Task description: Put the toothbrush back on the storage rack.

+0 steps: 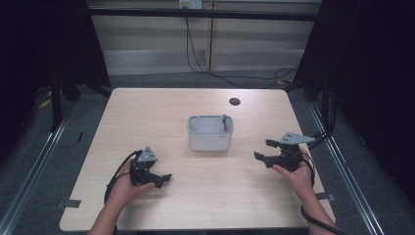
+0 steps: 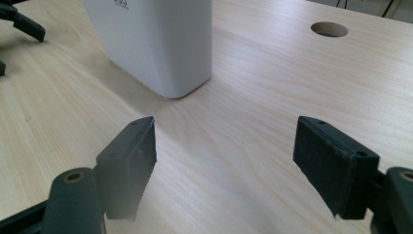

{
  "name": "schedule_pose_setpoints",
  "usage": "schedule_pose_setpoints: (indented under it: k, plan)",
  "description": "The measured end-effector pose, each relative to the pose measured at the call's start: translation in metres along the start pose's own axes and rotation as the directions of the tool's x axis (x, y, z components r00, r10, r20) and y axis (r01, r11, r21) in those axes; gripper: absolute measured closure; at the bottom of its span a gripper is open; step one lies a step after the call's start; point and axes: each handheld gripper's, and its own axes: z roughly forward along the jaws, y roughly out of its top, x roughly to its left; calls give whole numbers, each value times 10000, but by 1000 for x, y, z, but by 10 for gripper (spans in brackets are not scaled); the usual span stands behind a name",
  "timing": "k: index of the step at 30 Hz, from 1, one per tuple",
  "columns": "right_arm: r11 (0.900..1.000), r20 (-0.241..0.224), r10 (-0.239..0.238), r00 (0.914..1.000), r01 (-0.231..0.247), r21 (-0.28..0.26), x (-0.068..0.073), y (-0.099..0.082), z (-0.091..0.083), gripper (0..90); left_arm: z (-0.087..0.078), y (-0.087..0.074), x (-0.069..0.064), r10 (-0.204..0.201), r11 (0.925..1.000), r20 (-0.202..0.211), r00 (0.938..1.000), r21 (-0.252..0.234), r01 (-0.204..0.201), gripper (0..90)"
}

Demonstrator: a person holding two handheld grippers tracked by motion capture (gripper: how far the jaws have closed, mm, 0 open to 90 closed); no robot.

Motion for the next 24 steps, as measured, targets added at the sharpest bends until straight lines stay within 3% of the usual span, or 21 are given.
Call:
schedule_pose_setpoints:
  k: [24]
  plan:
    - [9962,236,-55,9997,34,870,-9,-22,4,242,0,0,0,7,10000,-7,10000,-3,-7,78]
